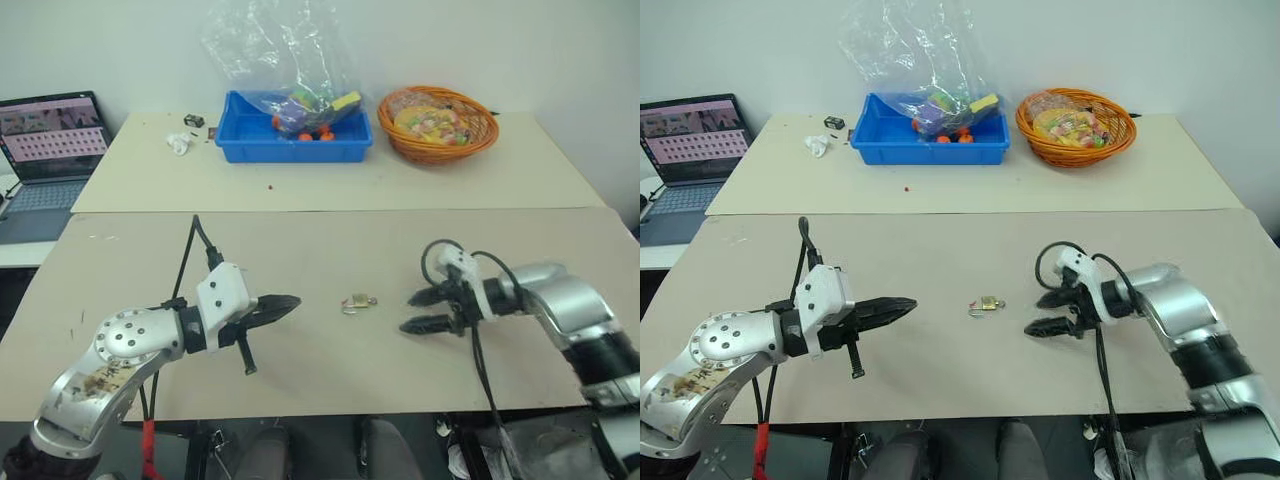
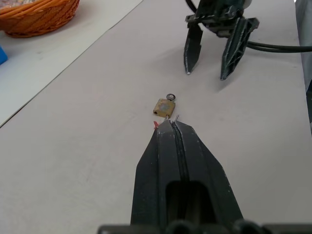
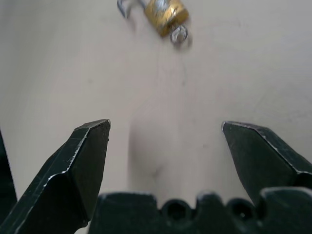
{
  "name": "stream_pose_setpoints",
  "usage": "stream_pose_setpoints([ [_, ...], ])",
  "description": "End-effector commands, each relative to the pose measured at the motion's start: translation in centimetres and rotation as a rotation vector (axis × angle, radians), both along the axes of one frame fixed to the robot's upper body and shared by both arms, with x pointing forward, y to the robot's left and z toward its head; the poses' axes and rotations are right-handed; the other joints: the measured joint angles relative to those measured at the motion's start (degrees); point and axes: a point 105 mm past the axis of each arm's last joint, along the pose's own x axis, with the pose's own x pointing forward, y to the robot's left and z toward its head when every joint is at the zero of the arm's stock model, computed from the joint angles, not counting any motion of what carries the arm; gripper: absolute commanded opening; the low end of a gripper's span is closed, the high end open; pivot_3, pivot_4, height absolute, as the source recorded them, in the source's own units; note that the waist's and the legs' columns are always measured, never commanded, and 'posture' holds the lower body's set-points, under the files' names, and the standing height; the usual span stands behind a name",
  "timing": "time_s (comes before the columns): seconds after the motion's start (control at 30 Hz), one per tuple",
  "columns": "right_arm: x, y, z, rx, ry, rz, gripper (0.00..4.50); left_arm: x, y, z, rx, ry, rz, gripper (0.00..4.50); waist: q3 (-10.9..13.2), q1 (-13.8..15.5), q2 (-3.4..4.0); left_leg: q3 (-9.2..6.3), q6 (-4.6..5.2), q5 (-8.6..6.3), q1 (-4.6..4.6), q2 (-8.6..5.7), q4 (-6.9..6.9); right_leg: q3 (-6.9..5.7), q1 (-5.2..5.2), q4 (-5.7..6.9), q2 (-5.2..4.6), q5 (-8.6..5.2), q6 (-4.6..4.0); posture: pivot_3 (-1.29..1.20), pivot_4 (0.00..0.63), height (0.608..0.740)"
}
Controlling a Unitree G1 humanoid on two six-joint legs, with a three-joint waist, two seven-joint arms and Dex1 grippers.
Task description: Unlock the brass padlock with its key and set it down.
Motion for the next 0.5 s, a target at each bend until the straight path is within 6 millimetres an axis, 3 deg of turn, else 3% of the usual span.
stream_pose_setpoints([
  [0.03,0.3,0.8,1.2,-0.002,-0.130,0.047,4.43,0.2,0.0,0.4,-0.018,-0.018,0.004,0.00,0.0,-0.3,0.00,0.02,0.00,0.00,0.00,0.01,0.05,0.02,0.00,0.02,0.00,0.00,-0.01,0.00,0.150,0.728],
  [0.23,1.2,1.6,3.0,0.118,-0.234,0.021,4.43,0.7,-0.3,0.2,-0.022,-0.011,0.009,0.00,0.0,-0.1,-0.01,0.01,-0.03,0.02,-0.01,0.03,0.26,0.03,0.06,0.04,0.06,0.03,-0.04,0.00,0.150,0.728],
  [0.5,0.5,0.9,2.4,0.083,-0.222,0.012,4.43,1.3,-0.9,0.4,-0.015,-0.017,-0.003,0.00,0.0,0.1,-0.01,-0.02,0.00,0.00,-0.03,0.04,0.25,0.02,0.05,0.04,0.03,0.03,-0.04,0.00,0.150,0.728],
])
